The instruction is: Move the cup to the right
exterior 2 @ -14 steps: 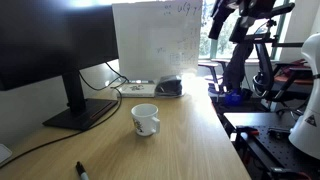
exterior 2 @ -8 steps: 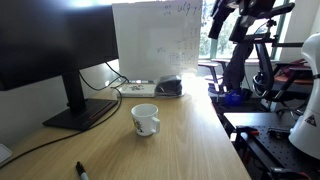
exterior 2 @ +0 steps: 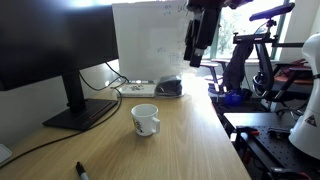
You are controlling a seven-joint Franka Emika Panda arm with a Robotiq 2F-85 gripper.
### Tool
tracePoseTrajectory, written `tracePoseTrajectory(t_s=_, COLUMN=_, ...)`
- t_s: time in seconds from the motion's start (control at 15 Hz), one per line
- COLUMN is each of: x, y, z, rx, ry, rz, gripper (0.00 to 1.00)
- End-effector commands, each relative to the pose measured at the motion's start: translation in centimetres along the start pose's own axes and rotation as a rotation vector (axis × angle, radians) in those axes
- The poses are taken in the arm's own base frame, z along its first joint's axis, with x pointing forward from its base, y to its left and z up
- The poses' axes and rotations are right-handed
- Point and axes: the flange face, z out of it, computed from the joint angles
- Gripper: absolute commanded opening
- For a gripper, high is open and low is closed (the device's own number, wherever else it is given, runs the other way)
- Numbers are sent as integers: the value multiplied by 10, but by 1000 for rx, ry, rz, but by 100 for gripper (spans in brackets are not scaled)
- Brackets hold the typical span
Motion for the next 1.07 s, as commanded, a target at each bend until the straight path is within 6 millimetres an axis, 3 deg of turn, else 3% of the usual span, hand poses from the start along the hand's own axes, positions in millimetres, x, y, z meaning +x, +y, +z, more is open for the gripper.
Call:
tracePoseTrajectory(t_s=0.0, x=52, y=15, z=47, rx=47, ry=-78, rz=32, gripper=100)
tracePoseTrajectory(t_s=0.27, x=97, y=14, z=102, rx=49, ry=-146, rz=67, gripper=100)
tracePoseTrajectory(t_s=0.47, x=118, y=15, z=135, rx=22, ry=-186, rz=98, gripper=100)
tracePoseTrajectory(t_s=0.67, x=130, y=21, z=164, rx=7, ry=-216, rz=114, gripper=100)
tracePoseTrajectory(t_s=1.0, x=134, y=33, z=204, rx=2, ry=-278, rz=135, gripper=100)
